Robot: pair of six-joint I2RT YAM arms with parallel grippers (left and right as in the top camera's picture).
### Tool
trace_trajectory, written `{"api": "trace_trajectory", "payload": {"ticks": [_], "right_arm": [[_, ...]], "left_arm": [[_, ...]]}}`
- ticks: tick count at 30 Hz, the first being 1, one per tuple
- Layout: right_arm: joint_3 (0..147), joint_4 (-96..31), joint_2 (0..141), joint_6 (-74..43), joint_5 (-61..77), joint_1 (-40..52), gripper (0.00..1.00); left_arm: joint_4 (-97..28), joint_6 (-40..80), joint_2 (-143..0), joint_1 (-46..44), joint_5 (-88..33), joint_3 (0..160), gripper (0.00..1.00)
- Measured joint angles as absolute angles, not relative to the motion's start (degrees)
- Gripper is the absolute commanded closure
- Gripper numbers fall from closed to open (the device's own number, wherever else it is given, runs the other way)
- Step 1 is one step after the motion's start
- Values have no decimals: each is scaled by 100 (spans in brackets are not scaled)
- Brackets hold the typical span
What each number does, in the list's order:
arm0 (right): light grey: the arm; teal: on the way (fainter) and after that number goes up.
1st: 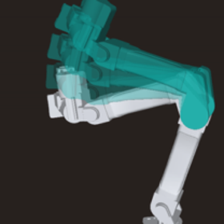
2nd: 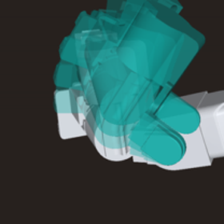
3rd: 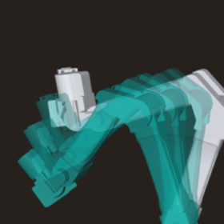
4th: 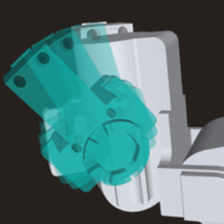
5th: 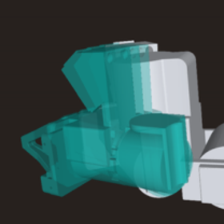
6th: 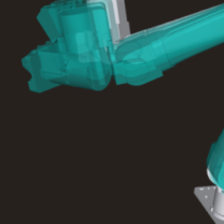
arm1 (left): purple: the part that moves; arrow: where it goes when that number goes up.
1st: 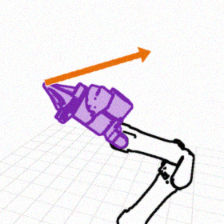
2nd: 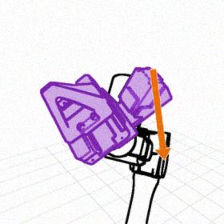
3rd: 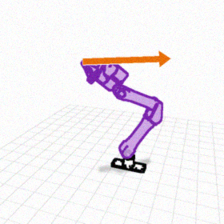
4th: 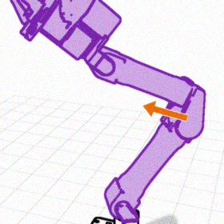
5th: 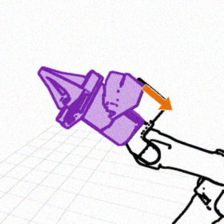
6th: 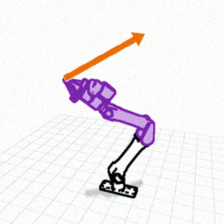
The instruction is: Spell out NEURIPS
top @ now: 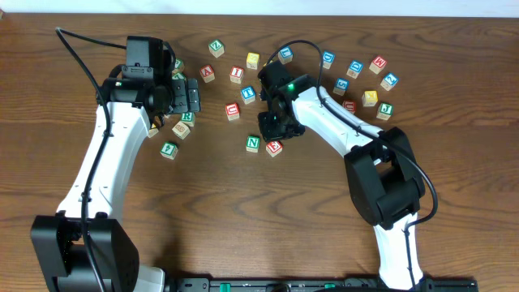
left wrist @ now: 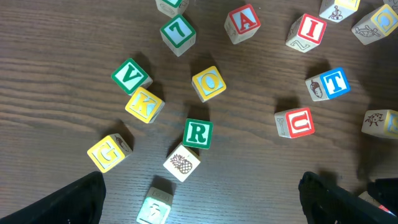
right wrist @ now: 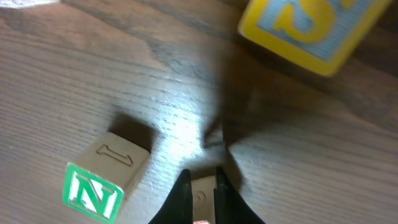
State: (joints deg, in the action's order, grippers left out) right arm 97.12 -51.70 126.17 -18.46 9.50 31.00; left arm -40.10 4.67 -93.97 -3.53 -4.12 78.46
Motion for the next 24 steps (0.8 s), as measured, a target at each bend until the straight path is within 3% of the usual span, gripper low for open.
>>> {"api": "trace_trajectory", "payload": {"ticks": [11,24], "right_arm": [[10346,-6584,12593,-1739,943,2604,89],[9795,-6982,12593,-1503,943,3050,91]], "left_arm": [[-4010,467,-9397,-353,-412,7846,2],[-4010,467,-9397,-353,-412,7846,2]]}}
